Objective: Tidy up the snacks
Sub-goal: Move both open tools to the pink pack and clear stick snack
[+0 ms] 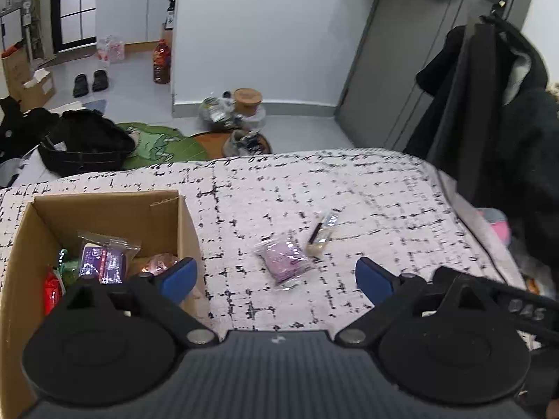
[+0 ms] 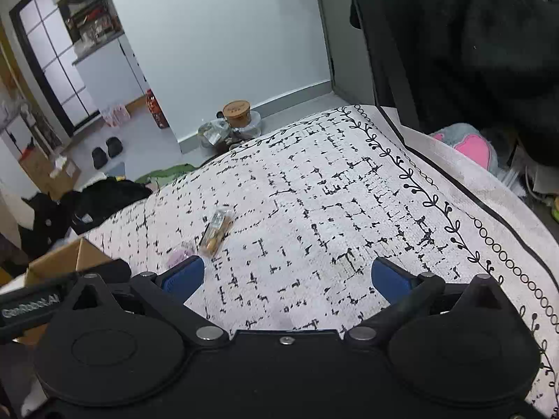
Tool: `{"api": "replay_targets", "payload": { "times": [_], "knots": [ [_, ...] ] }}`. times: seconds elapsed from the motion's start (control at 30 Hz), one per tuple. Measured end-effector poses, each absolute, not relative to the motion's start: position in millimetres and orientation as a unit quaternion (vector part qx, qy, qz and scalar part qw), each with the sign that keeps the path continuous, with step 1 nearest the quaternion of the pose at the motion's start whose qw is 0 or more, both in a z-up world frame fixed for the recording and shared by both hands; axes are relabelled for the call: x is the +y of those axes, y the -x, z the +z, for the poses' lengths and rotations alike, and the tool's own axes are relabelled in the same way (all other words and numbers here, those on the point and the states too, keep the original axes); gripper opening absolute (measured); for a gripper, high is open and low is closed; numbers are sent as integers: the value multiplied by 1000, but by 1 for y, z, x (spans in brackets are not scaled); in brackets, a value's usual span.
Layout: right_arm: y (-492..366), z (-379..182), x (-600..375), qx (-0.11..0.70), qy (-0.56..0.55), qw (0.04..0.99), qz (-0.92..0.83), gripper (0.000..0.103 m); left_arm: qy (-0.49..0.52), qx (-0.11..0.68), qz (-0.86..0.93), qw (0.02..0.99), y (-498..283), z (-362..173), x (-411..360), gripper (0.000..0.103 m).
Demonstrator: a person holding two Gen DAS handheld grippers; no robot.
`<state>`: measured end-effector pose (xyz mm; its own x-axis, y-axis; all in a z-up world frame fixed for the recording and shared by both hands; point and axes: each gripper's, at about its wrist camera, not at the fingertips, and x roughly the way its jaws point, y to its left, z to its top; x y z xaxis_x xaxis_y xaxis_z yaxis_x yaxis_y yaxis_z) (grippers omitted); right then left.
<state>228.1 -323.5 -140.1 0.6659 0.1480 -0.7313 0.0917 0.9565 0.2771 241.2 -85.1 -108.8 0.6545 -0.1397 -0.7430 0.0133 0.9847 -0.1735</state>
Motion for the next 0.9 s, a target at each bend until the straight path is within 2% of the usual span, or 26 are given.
{"api": "replay_targets", "payload": {
  "times": [0.47,0.6,0.73,0.83,0.9],
  "knots": [
    [-252,-156,-337,423,-163,891,28,103,63,420,-25,905,-269,-125,-110,95],
    [-265,-159,-337,431,-176,884,34,93,58,431,-23,900,-280,-134,-118,93],
    [-274,-165,-336,437,-184,880,37,86,37,440,-20,897,-291,-145,-126,79],
    [-280,-171,-335,445,-188,875,39,82,45,463,-15,885,-300,-156,-126,65],
    [-282,-176,-334,450,-190,872,40,82,45,470,-7,881,-304,-162,-126,62]
  ]
}}
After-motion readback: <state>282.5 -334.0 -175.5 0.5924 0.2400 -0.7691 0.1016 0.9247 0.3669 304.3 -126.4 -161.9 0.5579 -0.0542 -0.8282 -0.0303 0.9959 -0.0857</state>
